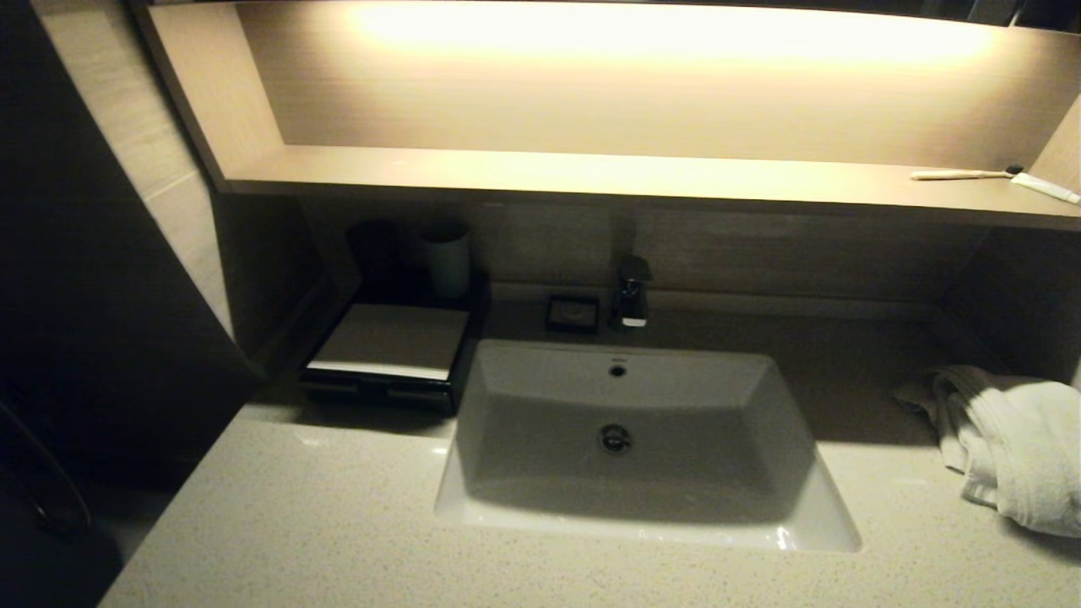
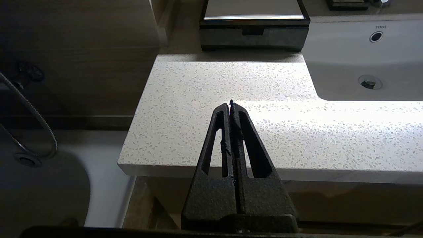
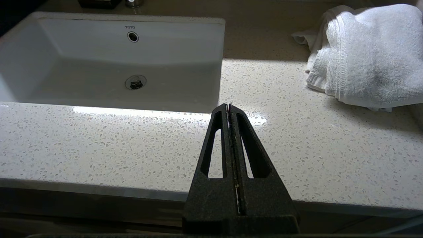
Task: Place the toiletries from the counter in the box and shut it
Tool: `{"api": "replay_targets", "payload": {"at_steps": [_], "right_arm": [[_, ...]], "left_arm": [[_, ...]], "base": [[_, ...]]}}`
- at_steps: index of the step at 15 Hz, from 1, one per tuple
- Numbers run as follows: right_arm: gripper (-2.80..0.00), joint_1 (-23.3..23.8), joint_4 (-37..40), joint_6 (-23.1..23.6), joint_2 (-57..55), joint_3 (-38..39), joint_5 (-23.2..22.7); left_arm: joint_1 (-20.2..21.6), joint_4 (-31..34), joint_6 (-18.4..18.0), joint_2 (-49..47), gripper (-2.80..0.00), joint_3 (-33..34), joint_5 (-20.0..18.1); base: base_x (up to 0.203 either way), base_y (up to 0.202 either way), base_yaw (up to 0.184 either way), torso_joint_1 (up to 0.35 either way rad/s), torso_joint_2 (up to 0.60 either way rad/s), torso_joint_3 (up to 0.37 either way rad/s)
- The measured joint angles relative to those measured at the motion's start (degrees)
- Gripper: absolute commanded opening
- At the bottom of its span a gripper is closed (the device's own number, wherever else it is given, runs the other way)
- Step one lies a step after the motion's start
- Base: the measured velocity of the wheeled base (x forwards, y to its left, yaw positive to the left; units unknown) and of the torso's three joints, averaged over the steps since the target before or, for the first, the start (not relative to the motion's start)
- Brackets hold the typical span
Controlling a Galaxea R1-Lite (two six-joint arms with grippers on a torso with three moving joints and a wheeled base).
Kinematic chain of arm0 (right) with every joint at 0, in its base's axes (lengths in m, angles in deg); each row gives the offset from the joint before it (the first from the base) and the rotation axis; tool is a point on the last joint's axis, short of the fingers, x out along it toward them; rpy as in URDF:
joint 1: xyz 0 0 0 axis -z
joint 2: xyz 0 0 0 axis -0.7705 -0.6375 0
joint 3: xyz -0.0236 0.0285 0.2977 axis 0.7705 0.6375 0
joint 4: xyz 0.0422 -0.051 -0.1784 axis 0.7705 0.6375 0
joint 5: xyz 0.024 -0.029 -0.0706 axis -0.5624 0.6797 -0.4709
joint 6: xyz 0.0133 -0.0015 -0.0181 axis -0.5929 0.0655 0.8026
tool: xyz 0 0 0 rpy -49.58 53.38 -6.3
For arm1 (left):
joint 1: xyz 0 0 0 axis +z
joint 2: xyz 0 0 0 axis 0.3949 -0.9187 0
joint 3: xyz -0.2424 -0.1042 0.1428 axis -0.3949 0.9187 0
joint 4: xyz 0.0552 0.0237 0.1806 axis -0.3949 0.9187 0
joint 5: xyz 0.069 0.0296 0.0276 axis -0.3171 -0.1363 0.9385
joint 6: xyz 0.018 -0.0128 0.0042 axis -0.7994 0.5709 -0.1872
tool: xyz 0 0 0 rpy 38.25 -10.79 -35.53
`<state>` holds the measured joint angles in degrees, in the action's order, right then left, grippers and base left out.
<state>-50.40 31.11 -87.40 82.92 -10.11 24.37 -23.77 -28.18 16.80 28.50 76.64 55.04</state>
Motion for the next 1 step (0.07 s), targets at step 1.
{"api": "replay_targets", "payload": {"at_steps": [1], "right_arm": [[-2.8, 0.0, 0.0, 0.0, 0.0, 0.0, 0.02]], "left_arm": [[-0.01, 0.0, -0.02, 0.0, -2.8, 0.0, -0.01]], "base": [[0.0, 0.0, 0.0, 0.0, 0.0, 0.0]]}}
